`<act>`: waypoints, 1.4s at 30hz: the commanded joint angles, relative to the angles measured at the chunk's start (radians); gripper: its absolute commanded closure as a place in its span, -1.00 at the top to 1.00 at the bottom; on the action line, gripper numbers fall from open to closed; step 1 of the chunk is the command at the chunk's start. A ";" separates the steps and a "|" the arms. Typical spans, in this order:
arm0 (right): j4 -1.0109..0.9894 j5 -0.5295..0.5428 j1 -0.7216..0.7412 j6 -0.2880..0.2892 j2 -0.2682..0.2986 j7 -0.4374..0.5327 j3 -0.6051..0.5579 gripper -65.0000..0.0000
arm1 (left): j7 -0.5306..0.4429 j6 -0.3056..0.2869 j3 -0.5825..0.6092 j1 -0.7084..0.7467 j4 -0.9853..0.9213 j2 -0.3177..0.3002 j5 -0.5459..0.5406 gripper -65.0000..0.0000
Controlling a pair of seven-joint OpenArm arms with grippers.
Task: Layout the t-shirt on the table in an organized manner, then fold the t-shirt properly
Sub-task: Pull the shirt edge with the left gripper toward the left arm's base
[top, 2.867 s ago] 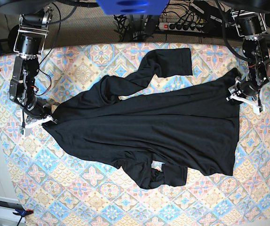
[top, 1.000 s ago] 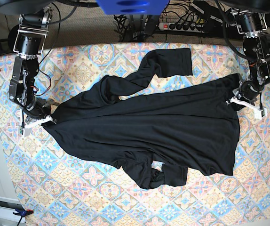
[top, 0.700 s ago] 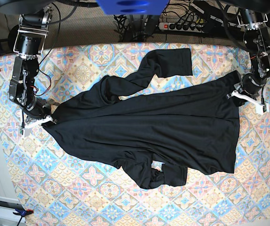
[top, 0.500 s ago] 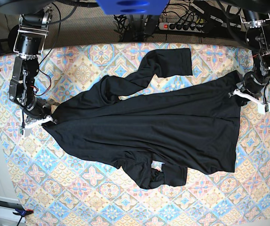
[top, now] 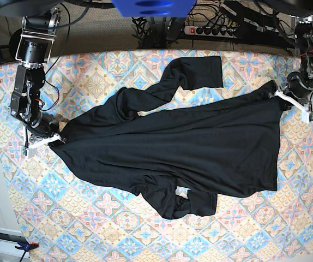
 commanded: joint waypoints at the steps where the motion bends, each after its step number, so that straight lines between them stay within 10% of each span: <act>1: 0.015 0.007 0.022 0.008 0.017 0.015 0.006 -0.98 | -0.018 -0.001 -0.011 -0.007 0.002 -0.022 -0.001 -1.00; 34: 0.015 0.007 0.024 0.008 0.022 0.015 0.008 -0.98 | -0.015 -0.116 -0.015 0.007 0.030 -0.019 0.014 -0.98; 42: 0.015 0.007 0.024 0.008 0.022 0.015 0.008 -0.98 | -0.018 -0.116 -0.050 -0.005 0.024 0.005 0.013 -0.31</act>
